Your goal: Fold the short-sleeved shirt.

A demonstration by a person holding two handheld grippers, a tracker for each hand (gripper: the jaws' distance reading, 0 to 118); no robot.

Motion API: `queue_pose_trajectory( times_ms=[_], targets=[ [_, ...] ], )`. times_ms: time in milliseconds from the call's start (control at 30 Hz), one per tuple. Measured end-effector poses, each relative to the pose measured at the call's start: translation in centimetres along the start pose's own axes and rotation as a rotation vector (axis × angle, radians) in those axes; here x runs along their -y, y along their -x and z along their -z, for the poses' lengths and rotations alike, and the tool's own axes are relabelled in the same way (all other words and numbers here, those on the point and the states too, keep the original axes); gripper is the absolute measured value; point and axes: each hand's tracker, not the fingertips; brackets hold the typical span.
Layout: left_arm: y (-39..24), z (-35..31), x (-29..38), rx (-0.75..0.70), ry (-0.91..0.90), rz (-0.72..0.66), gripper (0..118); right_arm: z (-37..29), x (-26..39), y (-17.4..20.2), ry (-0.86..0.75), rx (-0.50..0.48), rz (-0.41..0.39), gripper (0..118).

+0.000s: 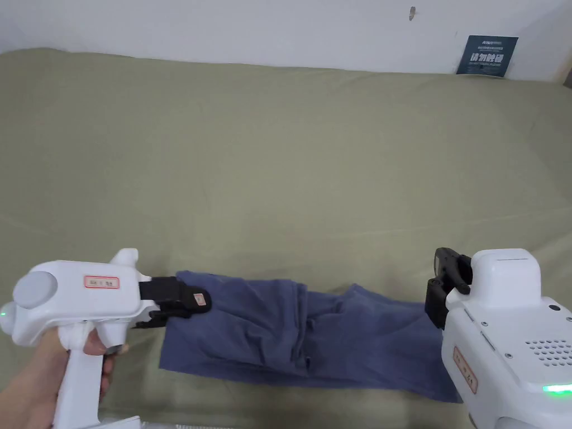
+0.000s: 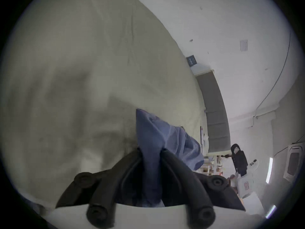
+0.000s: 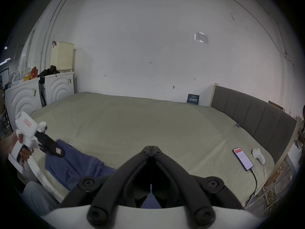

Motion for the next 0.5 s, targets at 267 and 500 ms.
queue_pose_trajectory(
  times_ms=[267,500],
  targets=[
    [-2.8,-9.6,-1.1,-0.301,-0.154,0.072,11,-0.4,-0.5,-0.1,-0.031,-0.018,0.001,0],
    [-10.4,-4.8,0.9,-0.268,-0.056,0.233,11,-0.8,-0.1,-0.2,-0.025,-0.023,0.018,0]
  ],
)
